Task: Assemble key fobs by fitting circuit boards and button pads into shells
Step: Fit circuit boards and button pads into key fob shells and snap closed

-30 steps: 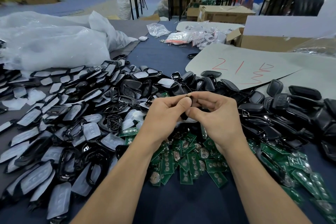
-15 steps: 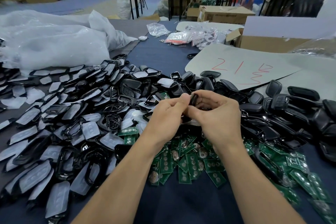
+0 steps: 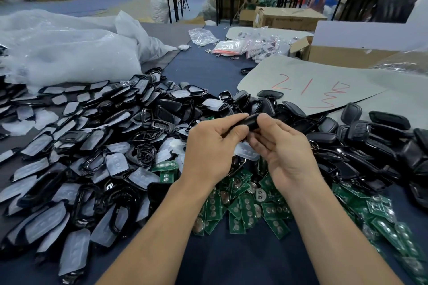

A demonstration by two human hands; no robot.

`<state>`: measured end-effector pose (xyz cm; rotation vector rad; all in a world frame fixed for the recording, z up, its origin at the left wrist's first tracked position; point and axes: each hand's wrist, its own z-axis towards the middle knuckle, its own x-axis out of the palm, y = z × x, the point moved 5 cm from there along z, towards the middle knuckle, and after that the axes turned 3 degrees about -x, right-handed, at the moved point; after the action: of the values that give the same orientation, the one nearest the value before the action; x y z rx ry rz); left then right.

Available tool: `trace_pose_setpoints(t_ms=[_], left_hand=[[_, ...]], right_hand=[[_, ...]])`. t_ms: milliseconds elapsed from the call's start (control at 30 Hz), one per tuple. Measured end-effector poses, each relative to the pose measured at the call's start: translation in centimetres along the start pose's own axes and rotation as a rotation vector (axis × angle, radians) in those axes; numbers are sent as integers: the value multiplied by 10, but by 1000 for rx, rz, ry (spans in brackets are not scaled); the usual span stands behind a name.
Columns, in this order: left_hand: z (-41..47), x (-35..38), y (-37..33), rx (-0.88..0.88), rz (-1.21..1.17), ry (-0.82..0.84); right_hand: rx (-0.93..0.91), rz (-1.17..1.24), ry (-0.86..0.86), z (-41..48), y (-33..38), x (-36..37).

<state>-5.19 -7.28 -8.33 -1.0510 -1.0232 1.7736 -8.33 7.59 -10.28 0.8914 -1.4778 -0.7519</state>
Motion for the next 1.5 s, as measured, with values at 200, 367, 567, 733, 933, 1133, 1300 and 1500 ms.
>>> trace_pose_setpoints(t_ms=[200, 367, 567, 733, 933, 1133, 1300, 1500], left_hand=[[2, -6, 0, 0, 11, 37], [3, -4, -1, 4, -5, 81], [4, -2, 5, -147, -234, 33], [2, -2, 2, -219, -420, 9], [3, -4, 1, -212, -380, 11], [2, 2, 6, -375, -545, 25], [3, 0, 4, -348, -537, 10], [2, -4, 5, -260, -353, -32]], right_hand=[[-218, -283, 124, 1, 13, 0], [-227, -282, 159, 1, 13, 1], [-201, -222, 145, 0, 12, 2], [-125, -136, 179, -1, 10, 2], [-106, -117, 175, -2, 11, 3], [-108, -103, 144, -3, 10, 4], [-157, -194, 129, -3, 10, 3], [-376, -525, 165, -7, 16, 7]])
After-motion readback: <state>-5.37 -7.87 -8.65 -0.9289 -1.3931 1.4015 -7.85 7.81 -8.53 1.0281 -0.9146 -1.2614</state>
